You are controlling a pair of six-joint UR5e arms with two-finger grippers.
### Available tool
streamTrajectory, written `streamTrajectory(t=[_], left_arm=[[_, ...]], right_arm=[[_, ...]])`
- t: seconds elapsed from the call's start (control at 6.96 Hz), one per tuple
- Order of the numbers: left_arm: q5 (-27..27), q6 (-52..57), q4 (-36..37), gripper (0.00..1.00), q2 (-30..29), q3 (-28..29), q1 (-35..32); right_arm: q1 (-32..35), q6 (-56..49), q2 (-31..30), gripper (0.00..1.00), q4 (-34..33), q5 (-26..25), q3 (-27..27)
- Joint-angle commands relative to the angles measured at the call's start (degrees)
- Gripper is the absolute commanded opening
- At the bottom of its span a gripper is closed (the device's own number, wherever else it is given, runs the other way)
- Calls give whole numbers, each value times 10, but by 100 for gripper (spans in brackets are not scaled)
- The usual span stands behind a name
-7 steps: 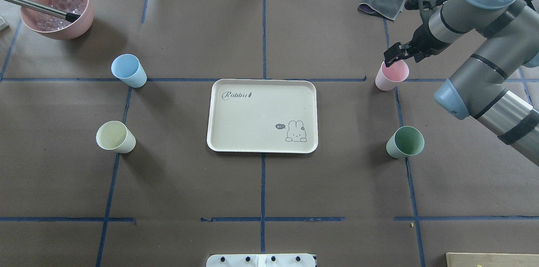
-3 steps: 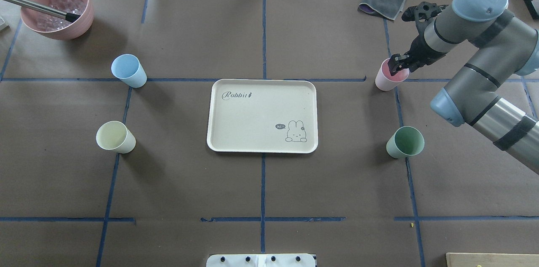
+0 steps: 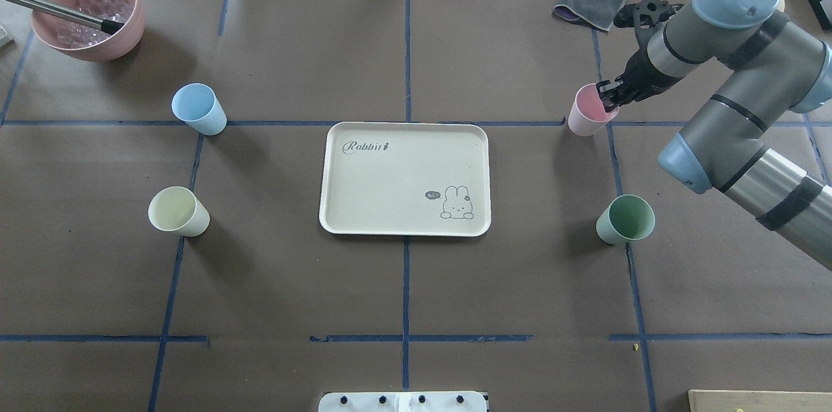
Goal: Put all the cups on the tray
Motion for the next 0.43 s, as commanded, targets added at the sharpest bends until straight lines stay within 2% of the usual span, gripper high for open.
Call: streamTrajectory(t=[0.0, 0.29], left_arm=[[0, 0, 0, 100, 0, 0, 0], [0, 0, -1, 100, 0, 1, 1]], right_arm=[[-23, 104, 56, 0, -21, 7, 9], [-82, 227, 109, 0, -22, -22, 7]])
